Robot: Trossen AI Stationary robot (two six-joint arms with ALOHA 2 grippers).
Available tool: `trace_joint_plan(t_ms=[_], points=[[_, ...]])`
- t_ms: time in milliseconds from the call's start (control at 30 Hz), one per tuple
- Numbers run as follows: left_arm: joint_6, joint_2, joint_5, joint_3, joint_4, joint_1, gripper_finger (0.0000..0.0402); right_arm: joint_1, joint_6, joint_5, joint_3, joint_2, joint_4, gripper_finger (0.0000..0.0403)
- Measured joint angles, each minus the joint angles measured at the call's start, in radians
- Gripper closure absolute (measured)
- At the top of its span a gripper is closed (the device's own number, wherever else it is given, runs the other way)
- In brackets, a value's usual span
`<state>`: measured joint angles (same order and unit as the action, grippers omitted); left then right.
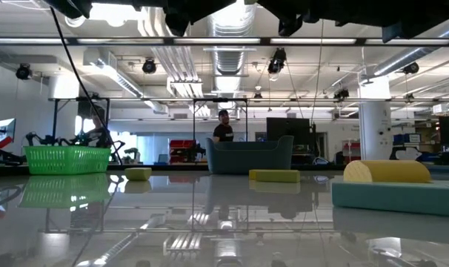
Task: Sort & place blocks by color
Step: Put the green block into the transparent bin
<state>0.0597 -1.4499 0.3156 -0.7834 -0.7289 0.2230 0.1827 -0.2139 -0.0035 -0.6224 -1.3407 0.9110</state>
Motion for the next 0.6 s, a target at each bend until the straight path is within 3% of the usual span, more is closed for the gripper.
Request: trace_joint_plan(t_ms=[333, 600], points=[[0.0, -0.008, -0.056, 0.0, -0.026, 0.003, 0.0204, -0.034, -0.003, 0.011, -0.003, 0.009, -0.002, 0.0293], [-0.028, -0.008, -0.016, -0.003, -0.102, -0.003, 0.0204, -0.071, -0.023, 0.004, -0.054, -0.071, 0.0, 0.0293]])
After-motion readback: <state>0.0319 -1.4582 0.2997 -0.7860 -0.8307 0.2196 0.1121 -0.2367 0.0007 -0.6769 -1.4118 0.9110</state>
